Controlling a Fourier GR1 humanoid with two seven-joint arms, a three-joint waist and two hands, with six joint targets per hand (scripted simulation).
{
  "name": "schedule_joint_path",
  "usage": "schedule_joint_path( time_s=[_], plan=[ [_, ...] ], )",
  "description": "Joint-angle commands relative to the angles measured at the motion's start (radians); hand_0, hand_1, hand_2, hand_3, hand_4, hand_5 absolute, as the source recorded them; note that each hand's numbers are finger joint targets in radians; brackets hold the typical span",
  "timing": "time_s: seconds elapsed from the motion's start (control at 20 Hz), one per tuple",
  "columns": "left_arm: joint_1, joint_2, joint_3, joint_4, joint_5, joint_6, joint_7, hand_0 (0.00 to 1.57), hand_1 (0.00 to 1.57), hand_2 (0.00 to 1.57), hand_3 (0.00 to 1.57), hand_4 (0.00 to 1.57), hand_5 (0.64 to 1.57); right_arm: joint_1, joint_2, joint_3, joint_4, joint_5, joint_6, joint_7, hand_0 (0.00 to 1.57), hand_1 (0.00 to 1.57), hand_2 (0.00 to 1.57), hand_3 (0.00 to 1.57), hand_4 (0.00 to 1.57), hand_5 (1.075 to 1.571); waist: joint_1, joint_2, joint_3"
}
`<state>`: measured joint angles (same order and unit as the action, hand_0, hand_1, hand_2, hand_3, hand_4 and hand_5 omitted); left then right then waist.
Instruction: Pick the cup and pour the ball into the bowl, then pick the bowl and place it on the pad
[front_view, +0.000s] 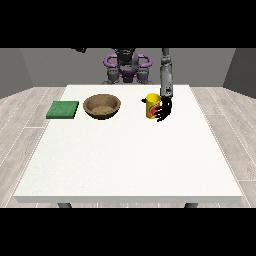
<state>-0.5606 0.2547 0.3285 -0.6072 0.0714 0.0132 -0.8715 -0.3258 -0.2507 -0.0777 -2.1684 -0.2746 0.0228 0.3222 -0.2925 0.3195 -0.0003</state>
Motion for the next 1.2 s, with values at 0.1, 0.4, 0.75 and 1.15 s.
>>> schedule_joint_path(
  time_s=[0.1,0.4,0.75,1.15],
  plan=[
    [0.001,0.017,-0.023,0.059,-0.098,0.187,-0.072,1.32,1.32,1.57,1.57,1.04,1.487,-0.026,-0.04,-0.076,-0.03,-0.104,0.042,0.016,0.0,0.0,0.0,0.0,0.0,1.559,-0.051,0.038,-0.0003],
    [-0.009,-0.03,-0.087,0.038,-0.169,0.294,-0.022,1.33,1.33,1.57,1.57,1.07,1.481,0.052,-0.051,-0.138,0.077,-0.128,0.07,0.013,0.0,0.0,0.0,0.0,0.09,1.559,0.018,-0.105,0.0009],
    [-0.129,-0.057,-0.237,0.046,-0.354,0.465,0.232,1.37,1.37,1.57,1.57,1.11,1.515,0.045,-0.041,-0.121,0.17,-0.116,0.065,0.032,0.0,0.0,0.0,0.0,0.24,1.559,0.056,-0.219,0.0015],
    [-0.316,-0.027,-0.353,0.135,-0.59,0.682,0.492,1.43,1.43,1.57,1.57,1.01,1.558,-0.042,-0.056,-0.117,0.219,-0.114,0.079,0.014,0.0,0.0,0.0,0.0,0.29,1.561,0.018,-0.154,0.0008]
  ],
)
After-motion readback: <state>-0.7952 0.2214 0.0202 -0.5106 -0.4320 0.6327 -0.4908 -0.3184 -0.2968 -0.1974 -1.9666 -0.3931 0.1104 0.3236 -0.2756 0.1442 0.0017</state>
